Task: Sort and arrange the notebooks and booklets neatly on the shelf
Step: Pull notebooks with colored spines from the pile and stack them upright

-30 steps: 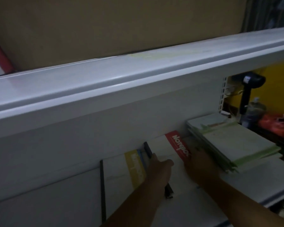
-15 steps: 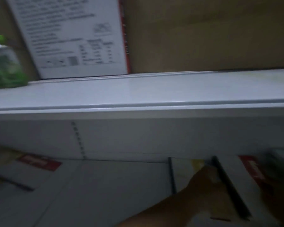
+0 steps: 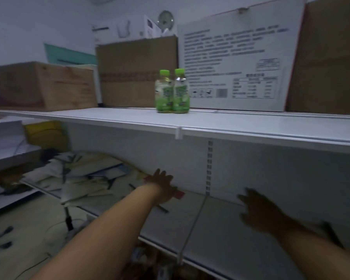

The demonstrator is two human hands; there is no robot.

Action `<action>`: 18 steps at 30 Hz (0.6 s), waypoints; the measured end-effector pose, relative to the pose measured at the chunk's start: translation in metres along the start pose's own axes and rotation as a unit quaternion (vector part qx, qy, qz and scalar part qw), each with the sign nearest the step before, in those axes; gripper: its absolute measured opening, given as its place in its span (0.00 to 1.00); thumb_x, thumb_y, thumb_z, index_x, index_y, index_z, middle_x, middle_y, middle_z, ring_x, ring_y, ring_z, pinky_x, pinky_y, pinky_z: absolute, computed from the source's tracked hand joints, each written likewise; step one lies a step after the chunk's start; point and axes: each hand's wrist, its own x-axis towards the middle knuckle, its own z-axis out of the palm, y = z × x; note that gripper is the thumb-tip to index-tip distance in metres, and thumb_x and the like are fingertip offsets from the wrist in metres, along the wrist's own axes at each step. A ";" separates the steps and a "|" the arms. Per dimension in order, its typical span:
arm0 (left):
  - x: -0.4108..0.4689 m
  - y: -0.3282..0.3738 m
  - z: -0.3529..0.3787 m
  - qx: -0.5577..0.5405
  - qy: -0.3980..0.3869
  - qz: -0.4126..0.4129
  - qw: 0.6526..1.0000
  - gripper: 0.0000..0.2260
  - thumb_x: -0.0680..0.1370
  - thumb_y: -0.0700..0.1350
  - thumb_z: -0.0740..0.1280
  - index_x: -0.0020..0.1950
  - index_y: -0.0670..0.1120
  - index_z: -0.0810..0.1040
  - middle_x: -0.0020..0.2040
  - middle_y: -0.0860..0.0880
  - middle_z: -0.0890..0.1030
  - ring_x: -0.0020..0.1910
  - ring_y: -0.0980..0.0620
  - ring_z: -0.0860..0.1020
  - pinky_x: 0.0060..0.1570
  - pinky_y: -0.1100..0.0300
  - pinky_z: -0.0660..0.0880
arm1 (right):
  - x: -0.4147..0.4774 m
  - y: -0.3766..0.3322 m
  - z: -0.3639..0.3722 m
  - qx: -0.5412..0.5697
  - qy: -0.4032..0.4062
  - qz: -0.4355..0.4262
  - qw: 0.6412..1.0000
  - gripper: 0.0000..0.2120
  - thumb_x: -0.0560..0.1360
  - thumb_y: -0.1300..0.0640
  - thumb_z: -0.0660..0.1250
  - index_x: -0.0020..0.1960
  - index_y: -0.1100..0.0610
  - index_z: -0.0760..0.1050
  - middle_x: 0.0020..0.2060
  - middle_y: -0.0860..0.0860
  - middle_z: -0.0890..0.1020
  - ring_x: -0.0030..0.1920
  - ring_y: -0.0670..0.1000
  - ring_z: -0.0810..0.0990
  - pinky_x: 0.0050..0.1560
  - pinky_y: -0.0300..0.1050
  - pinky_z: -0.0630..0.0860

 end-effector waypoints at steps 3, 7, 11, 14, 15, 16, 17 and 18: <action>-0.028 -0.058 -0.001 -0.024 0.024 -0.020 0.999 0.27 0.81 0.59 0.52 0.78 0.52 0.53 0.79 0.46 0.48 0.77 0.45 0.47 0.74 0.45 0.51 | 0.007 -0.121 -0.015 0.054 0.000 -0.167 0.984 0.32 0.77 0.47 0.57 0.77 0.51 0.50 0.77 0.54 0.46 0.77 0.53 0.47 0.74 0.44 0.49; -0.069 -0.127 -0.003 -0.027 0.044 -0.022 0.998 0.27 0.81 0.59 0.51 0.78 0.51 0.53 0.79 0.47 0.48 0.77 0.46 0.46 0.74 0.46 0.48 | 0.025 -0.221 -0.008 0.051 -0.028 -0.250 0.966 0.30 0.77 0.49 0.58 0.76 0.49 0.53 0.77 0.52 0.48 0.76 0.54 0.48 0.75 0.48 0.53; -0.098 -0.188 0.002 -0.025 0.040 -0.078 0.996 0.26 0.81 0.59 0.50 0.78 0.51 0.54 0.79 0.48 0.49 0.78 0.47 0.45 0.75 0.47 0.47 | 0.033 -0.284 -0.008 -0.001 -0.067 -0.299 0.952 0.26 0.79 0.49 0.58 0.74 0.53 0.55 0.74 0.58 0.57 0.72 0.60 0.59 0.70 0.55 0.63; -0.109 -0.227 0.009 -0.028 0.048 -0.117 0.992 0.26 0.81 0.59 0.50 0.78 0.51 0.54 0.79 0.48 0.49 0.78 0.48 0.46 0.75 0.49 0.48 | 0.047 -0.314 -0.008 0.008 -0.059 -0.331 0.942 0.28 0.79 0.49 0.58 0.75 0.54 0.53 0.77 0.56 0.49 0.76 0.58 0.51 0.73 0.52 0.58; -0.110 -0.239 0.011 -0.032 0.050 -0.127 0.990 0.26 0.81 0.58 0.51 0.78 0.51 0.54 0.79 0.48 0.50 0.78 0.48 0.46 0.75 0.49 0.48 | 0.054 -0.322 -0.007 0.014 -0.056 -0.339 0.939 0.27 0.79 0.50 0.57 0.75 0.54 0.54 0.77 0.55 0.48 0.76 0.57 0.48 0.74 0.51 0.56; -0.109 -0.251 0.013 -0.039 0.049 -0.135 0.989 0.26 0.81 0.58 0.51 0.78 0.51 0.54 0.79 0.48 0.50 0.78 0.48 0.46 0.75 0.49 0.48 | 0.062 -0.330 -0.006 0.021 -0.047 -0.349 0.936 0.27 0.79 0.49 0.57 0.75 0.54 0.54 0.77 0.54 0.48 0.76 0.56 0.47 0.74 0.51 0.54; -0.106 -0.262 0.016 -0.048 0.046 -0.144 0.987 0.26 0.82 0.58 0.51 0.78 0.51 0.55 0.79 0.48 0.50 0.78 0.48 0.46 0.75 0.49 0.48 | 0.071 -0.337 -0.004 0.030 -0.031 -0.359 0.932 0.26 0.79 0.49 0.57 0.74 0.54 0.55 0.77 0.54 0.48 0.76 0.56 0.47 0.75 0.51 0.53; -0.103 -0.274 0.018 -0.057 0.045 -0.155 0.985 0.26 0.82 0.58 0.52 0.78 0.51 0.55 0.79 0.48 0.50 0.78 0.49 0.46 0.75 0.49 0.48 | 0.082 -0.345 -0.002 0.042 -0.010 -0.371 0.928 0.26 0.79 0.49 0.57 0.74 0.53 0.56 0.77 0.54 0.49 0.76 0.56 0.48 0.75 0.52 0.53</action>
